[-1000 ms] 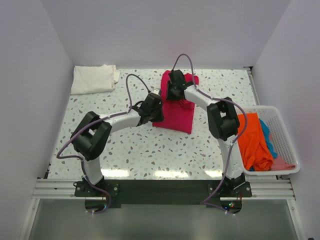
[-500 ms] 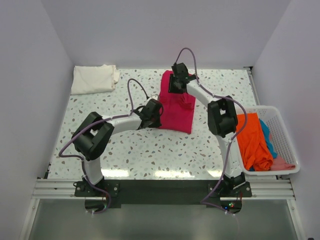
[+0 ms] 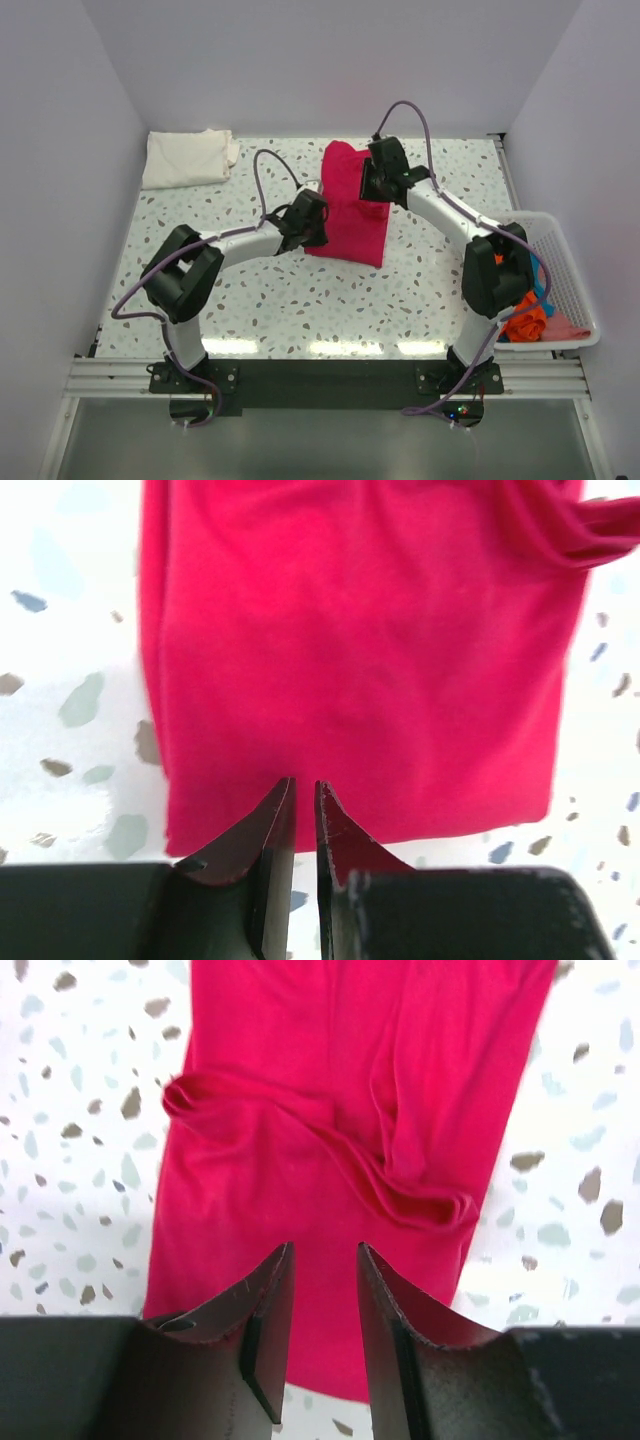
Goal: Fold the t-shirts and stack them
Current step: Fold the tshirt
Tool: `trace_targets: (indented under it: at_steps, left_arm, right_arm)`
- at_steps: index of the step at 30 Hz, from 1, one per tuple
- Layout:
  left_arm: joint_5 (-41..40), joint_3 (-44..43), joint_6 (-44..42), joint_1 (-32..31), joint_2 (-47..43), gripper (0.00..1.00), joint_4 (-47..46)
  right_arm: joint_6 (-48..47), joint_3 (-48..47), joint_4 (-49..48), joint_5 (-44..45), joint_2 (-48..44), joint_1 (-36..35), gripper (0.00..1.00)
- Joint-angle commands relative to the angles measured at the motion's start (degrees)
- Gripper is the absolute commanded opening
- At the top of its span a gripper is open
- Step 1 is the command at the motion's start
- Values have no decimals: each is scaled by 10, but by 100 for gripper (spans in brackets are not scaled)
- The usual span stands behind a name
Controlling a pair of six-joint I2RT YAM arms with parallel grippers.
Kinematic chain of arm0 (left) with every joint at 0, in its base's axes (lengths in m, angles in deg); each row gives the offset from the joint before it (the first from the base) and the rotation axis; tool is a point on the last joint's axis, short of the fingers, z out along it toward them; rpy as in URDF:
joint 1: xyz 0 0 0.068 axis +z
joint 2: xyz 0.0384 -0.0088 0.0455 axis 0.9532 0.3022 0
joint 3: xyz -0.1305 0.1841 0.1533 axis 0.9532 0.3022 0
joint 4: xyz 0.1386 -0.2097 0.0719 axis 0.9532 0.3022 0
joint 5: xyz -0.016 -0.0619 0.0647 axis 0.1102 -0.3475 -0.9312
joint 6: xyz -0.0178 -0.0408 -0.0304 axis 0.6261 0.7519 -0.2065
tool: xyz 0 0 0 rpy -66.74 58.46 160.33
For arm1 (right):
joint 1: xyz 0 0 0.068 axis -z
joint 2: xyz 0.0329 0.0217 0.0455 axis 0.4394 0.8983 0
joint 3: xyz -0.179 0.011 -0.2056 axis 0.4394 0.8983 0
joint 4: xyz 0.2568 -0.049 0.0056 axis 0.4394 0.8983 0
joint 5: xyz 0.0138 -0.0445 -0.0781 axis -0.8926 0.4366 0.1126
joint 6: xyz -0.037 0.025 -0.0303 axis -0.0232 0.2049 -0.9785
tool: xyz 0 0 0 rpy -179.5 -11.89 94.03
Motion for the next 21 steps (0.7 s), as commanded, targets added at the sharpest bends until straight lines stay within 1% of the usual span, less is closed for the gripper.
trace_targets:
  at_steps: [1,2,4,7,10,15,21]
  left_arm:
    - [29,-32,11,-12,-13,18,-44]
    - [32,-41,11,-16,-3,18,-45]
    - [34,-48,12,-27,7,18,-49]
    - [52,-58,15,-38,26,18,-66]
    - [52,-64,13,-47,48,18,-66]
    - [46,-69,12,-57,78,16,-64]
    - [33,-65,11,-71,89,15,-47]
  right_arm:
    - [27,65,-31,15,-29,-4,35]
    - [29,93,-48,15,-38,-4,34]
    - [32,110,-53,14,-38,-4,31]
    - [32,112,-56,13,-25,-4,29]
    - [30,107,-55,14,-9,-5,27]
    - [18,69,-43,32,40,-3,27]
    - [18,25,-37,35,87,32,26]
